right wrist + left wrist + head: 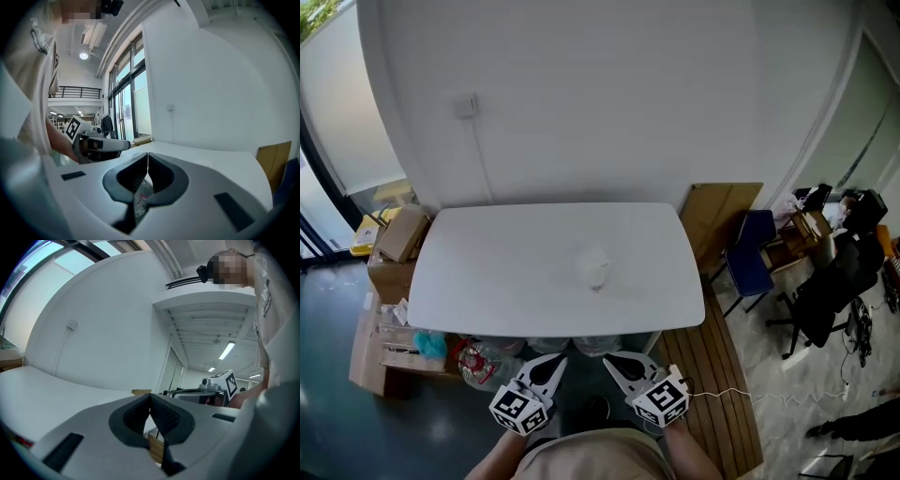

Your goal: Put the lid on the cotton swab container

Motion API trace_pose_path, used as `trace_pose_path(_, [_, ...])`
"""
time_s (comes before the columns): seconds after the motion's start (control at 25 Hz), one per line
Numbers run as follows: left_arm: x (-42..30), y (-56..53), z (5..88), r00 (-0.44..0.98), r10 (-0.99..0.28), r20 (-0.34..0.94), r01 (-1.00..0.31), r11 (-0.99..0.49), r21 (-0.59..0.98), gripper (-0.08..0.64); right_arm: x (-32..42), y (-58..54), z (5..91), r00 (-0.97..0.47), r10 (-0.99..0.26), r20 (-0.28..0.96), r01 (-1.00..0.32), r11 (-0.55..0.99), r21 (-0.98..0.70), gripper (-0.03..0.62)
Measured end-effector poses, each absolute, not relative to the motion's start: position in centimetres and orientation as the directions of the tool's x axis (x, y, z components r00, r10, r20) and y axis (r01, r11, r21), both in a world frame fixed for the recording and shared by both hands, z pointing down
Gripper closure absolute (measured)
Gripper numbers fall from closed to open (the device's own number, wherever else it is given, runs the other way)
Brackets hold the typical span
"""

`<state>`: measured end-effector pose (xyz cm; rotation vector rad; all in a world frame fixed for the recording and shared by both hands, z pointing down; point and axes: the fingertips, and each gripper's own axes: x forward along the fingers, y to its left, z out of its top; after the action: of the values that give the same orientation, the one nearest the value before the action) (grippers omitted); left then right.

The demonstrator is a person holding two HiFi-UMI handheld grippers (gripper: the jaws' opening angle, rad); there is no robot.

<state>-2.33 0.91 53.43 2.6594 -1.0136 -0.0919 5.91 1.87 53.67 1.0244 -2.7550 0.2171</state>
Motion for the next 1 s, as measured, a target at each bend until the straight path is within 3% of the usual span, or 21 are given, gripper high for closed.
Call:
trace_pose_path(0.56, [2.2, -4.4, 54.2, 0.701, -0.707, 0.091, -0.701, -0.661, 0.267, 0.546, 9.8, -3.7, 56.1, -0.814, -0.538, 0.218, -0.571, 0.810, -0.131, 0.575])
trace_pose_path(1.0, [2.1, -7.7, 54.4, 0.718, -0.689, 0.099, -0.685, -0.675, 0.275, 0.546, 9.5, -7.0, 55.4, -0.804, -0.558, 0.207, -0.588, 0.798, -0.134, 0.575])
